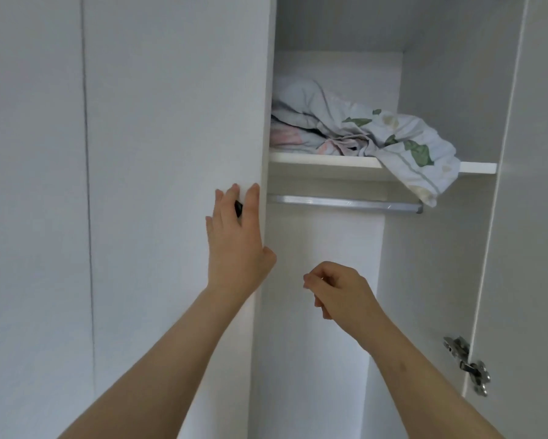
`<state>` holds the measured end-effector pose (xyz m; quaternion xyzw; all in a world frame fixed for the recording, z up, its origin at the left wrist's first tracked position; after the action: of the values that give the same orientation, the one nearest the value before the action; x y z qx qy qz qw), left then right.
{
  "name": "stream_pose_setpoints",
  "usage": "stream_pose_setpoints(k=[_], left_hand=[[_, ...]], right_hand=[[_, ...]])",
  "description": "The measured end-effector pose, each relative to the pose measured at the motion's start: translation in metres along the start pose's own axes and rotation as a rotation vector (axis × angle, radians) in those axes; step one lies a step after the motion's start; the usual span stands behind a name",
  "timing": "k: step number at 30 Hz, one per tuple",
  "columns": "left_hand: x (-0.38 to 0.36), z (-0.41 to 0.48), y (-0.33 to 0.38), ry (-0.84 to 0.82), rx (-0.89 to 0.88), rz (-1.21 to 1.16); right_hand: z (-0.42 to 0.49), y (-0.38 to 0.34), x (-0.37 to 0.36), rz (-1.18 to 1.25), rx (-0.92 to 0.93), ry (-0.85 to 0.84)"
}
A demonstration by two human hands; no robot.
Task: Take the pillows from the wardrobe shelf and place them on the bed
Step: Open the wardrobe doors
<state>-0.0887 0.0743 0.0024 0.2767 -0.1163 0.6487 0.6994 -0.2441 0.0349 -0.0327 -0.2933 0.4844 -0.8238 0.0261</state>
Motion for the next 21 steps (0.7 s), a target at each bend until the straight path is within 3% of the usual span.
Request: stream_pose_setpoints(k=[10,14,16,18,21], left_hand=[[0.101,-0.064,-0.019,0.073,0.019,-0.208],[0.126,-0.101,-0.038,0.120,0.103,-0.245],[0.135,-0.127,-0.062,0.168,0.254,-0.241],[0.145,-0.142,-0.080,0.185,0.469,-0.486],[0.162,-0.126,-0.076,0.160,0.437,-0.718]], right_hand=[[-0.023,-0.034,-0.051,0.055,0.114,-0.179],[-0.021,-0.048,-0.069,0.039,0.187,-0.205],[-0.015,-0.057,-0.081,0.046,0.220,-0.198],[-0.008,-0.073,-0.101,0.098,0.232,-0.206],[-0.001,-0.104,-0.134,0.446,0.165,-0.319]])
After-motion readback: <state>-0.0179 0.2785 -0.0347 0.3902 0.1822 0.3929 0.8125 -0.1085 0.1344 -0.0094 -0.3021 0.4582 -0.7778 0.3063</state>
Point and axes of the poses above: each hand's wrist, its own z-axis towards the middle knuckle, its own x-axis out of the back of the hand, y = z × x, the point moved 2 cm from there along z, towards the middle knuckle, and after that the axes turned 9 degrees about -y, right-handed, at the moved point
